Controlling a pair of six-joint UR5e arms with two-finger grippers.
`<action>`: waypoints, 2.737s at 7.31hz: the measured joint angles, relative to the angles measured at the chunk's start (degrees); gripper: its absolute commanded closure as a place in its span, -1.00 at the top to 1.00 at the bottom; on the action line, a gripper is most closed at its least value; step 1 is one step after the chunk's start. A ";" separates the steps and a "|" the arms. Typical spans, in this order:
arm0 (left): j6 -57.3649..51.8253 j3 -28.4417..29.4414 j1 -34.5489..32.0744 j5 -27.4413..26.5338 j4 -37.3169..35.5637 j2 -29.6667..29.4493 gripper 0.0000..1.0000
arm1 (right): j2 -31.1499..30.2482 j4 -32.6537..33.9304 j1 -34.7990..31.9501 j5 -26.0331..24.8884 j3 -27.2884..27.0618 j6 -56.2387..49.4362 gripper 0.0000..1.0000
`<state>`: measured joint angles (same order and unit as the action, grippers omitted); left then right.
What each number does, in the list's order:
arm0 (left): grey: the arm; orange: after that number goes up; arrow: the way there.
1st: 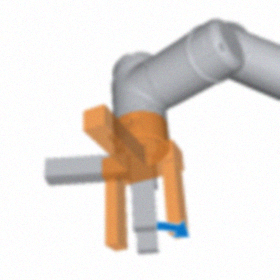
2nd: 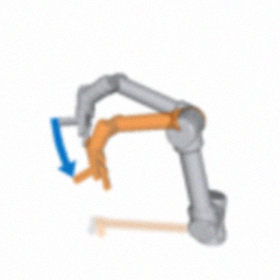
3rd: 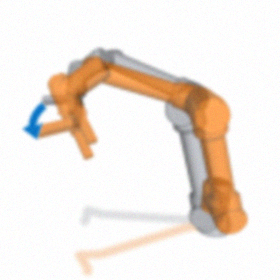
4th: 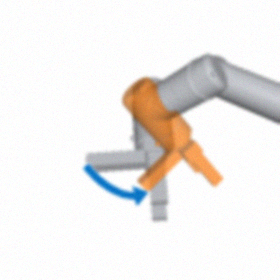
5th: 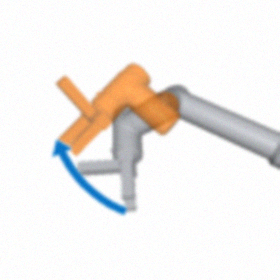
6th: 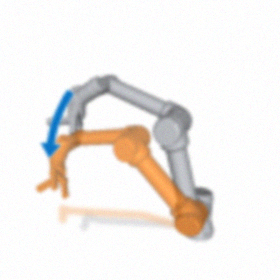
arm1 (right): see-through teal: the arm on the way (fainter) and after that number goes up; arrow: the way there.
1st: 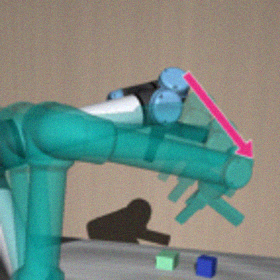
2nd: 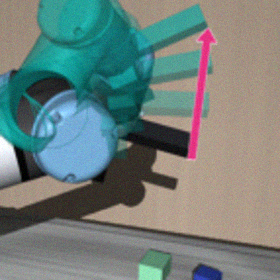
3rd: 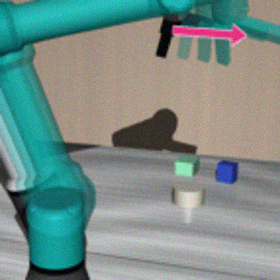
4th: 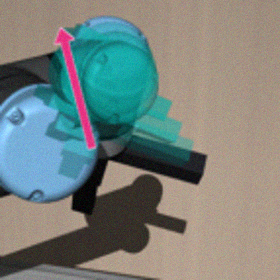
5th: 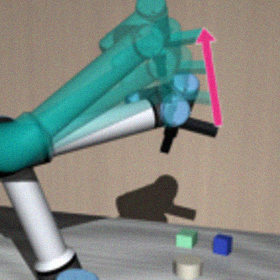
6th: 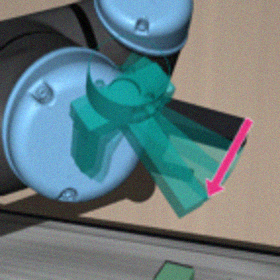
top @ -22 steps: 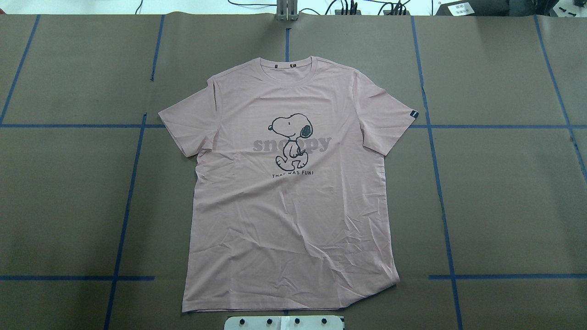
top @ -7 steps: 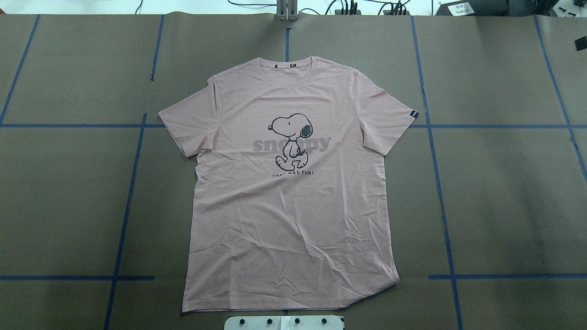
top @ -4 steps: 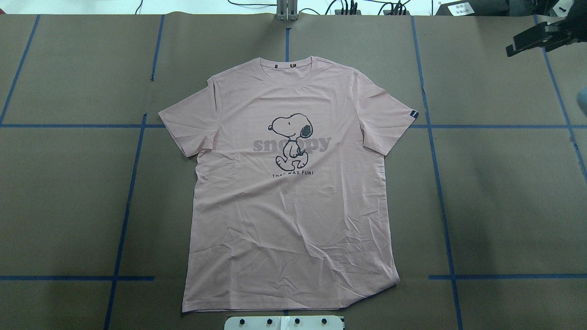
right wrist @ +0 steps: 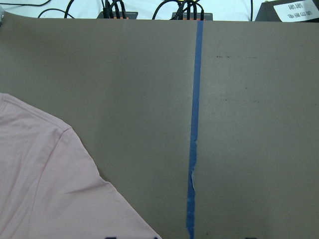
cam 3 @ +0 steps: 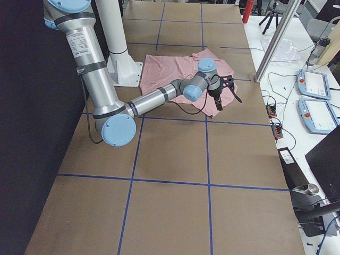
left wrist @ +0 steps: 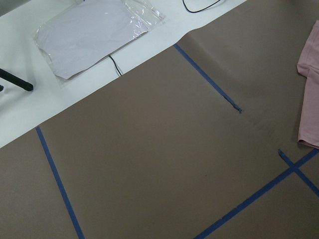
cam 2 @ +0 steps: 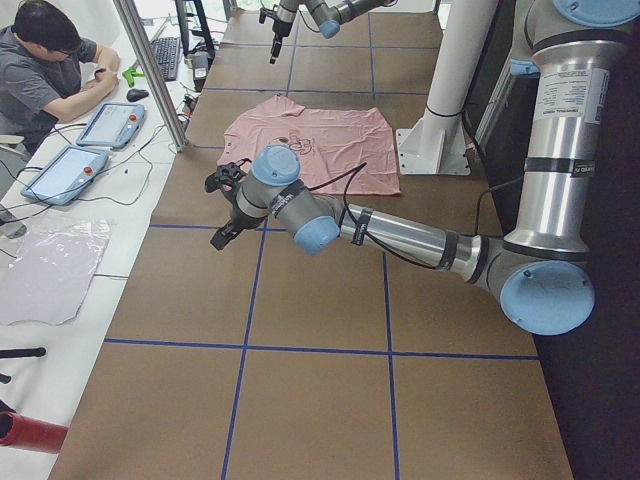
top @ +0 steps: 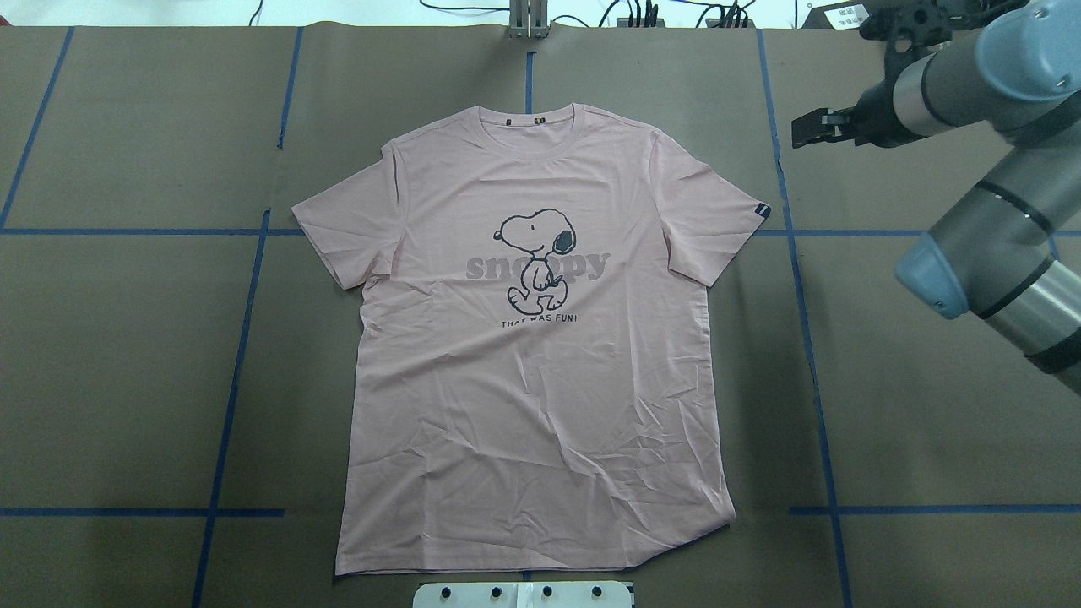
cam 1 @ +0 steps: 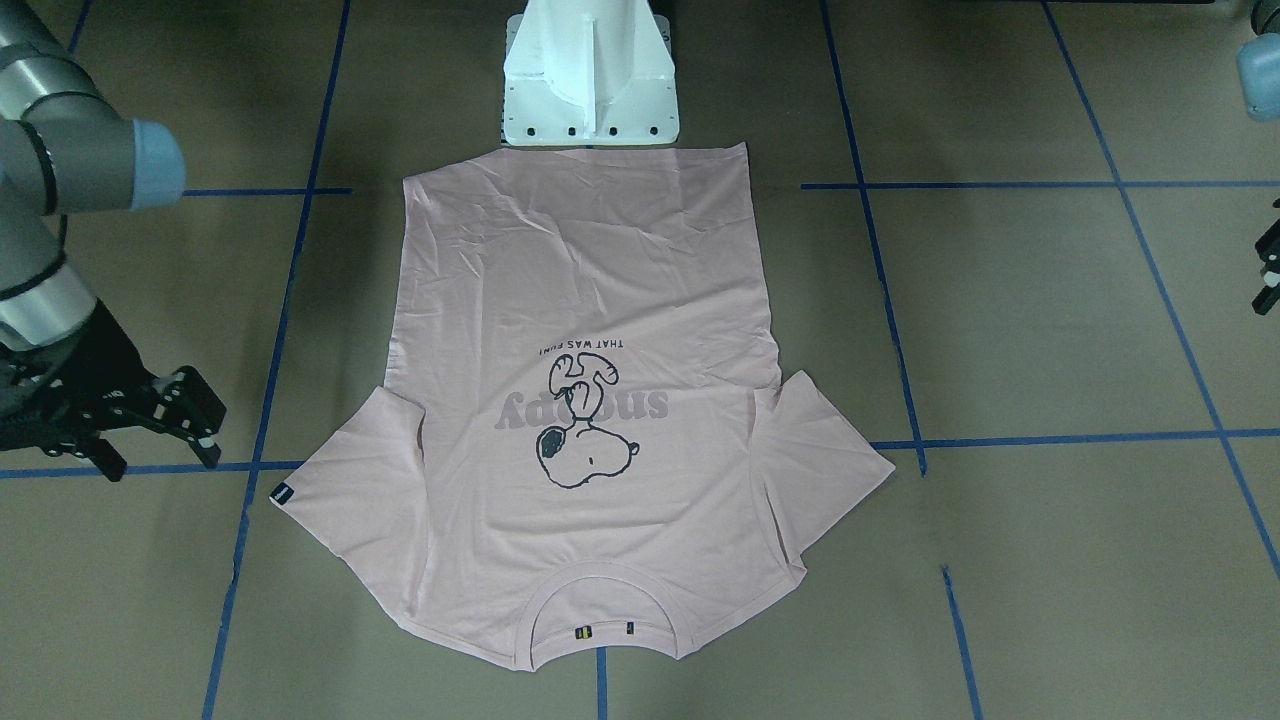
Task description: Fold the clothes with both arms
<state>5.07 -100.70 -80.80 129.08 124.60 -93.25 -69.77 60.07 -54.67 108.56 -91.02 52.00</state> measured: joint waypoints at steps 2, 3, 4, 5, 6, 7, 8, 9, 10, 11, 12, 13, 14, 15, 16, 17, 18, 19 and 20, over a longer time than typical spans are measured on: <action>-0.01 -0.01 0.02 -0.05 -0.05 0.00 1.00 | 1.60 -5.48 6.77 -9.10 5.75 6.48 0.42; -0.04 0.01 0.03 -0.06 -0.06 0.00 1.00 | 2.07 -8.02 9.12 -11.52 8.19 8.78 0.38; -0.05 0.00 0.03 -0.06 -0.06 -0.01 1.00 | 2.33 -9.31 10.51 -13.19 9.99 9.79 0.35; -0.06 -0.04 0.03 -0.06 -0.04 -0.01 1.00 | 2.32 -9.97 11.08 -14.10 11.04 10.19 0.32; -0.06 -0.06 0.03 -0.06 -0.02 0.01 1.00 | 2.21 -10.47 11.26 -14.44 11.49 10.36 0.29; -0.06 -0.05 0.03 -0.06 -0.02 0.05 1.00 | 2.12 -10.77 11.26 -14.58 11.66 10.47 0.25; -0.06 -0.04 0.03 -0.06 -0.01 0.07 1.00 | 1.99 -10.88 11.22 -14.63 11.74 10.41 0.21; -0.08 -0.03 0.03 -0.06 -0.04 0.08 1.00 | 1.78 -10.92 11.19 -14.63 11.78 10.28 -0.08; -0.17 -0.03 0.03 -0.06 -0.05 0.08 1.00 | 1.58 -10.94 11.17 -14.62 11.95 10.30 -0.71; -0.26 -0.03 0.03 -0.06 -0.06 0.08 1.00 | 1.49 -10.94 11.17 -14.63 12.27 10.45 -1.00; -0.32 -0.03 0.03 -0.06 -0.04 0.08 1.00 | 1.56 -10.92 11.06 -14.67 12.50 10.55 -1.00; -0.37 -0.03 0.03 -0.06 -0.02 0.08 1.00 | 1.83 -10.83 10.89 -14.65 12.52 10.59 -1.00; -0.40 -0.03 0.03 -0.06 -0.04 0.08 1.00 | 2.37 -10.58 10.64 -14.56 12.38 10.63 -1.00; -0.41 0.00 0.03 -0.06 -0.04 0.08 1.00 | 3.32 -9.69 10.36 -14.49 12.08 10.67 -1.00; -0.41 0.03 0.03 -0.06 -0.02 0.08 1.00 | 4.68 -7.60 10.22 -14.51 11.41 10.81 -1.00; -0.41 0.05 0.03 -0.06 -0.02 0.06 1.00 | 6.46 -4.19 10.51 -15.17 10.34 11.70 -1.00; -0.41 0.11 0.03 -0.06 -0.01 0.03 1.00 | 9.06 0.19 11.98 -17.63 9.61 13.59 -1.00; -0.41 0.18 0.03 -0.06 -0.02 -0.02 1.00 | 12.72 5.32 14.81 -21.63 9.52 16.14 -1.00; -0.41 0.21 0.03 -0.06 -0.02 -0.04 1.00 | 16.21 9.77 17.62 -25.01 9.99 18.87 -0.98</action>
<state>4.66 -100.49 -80.77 129.02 124.59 -93.28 -53.57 69.84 -37.05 83.55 -81.03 70.87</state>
